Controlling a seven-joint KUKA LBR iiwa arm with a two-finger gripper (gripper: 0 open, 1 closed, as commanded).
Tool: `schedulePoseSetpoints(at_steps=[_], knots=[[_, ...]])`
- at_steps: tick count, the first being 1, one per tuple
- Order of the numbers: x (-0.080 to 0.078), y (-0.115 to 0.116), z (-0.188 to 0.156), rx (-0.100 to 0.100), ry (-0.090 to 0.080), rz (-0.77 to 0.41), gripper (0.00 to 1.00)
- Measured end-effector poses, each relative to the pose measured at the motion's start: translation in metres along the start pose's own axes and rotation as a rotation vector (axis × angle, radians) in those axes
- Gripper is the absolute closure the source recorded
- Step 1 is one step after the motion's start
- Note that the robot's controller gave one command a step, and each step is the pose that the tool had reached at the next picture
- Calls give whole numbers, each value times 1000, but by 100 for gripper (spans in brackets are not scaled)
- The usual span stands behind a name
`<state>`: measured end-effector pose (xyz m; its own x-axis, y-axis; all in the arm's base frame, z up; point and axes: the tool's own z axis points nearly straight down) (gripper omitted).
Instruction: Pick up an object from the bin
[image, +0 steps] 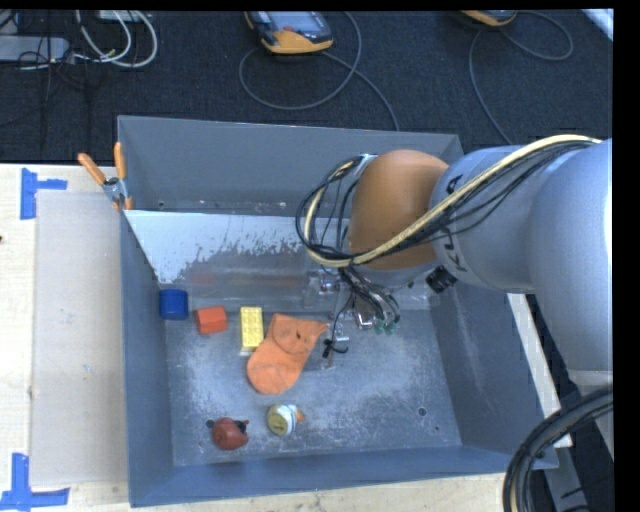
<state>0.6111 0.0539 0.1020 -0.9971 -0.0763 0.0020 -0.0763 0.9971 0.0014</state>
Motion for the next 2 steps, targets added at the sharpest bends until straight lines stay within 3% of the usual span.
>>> schedulePoseSetpoints(at_steps=[1, 2], knots=[[-4, 18, 22, -1, -1, -242, 0], [-4, 44, 31, -1, -1, -174, 100]])
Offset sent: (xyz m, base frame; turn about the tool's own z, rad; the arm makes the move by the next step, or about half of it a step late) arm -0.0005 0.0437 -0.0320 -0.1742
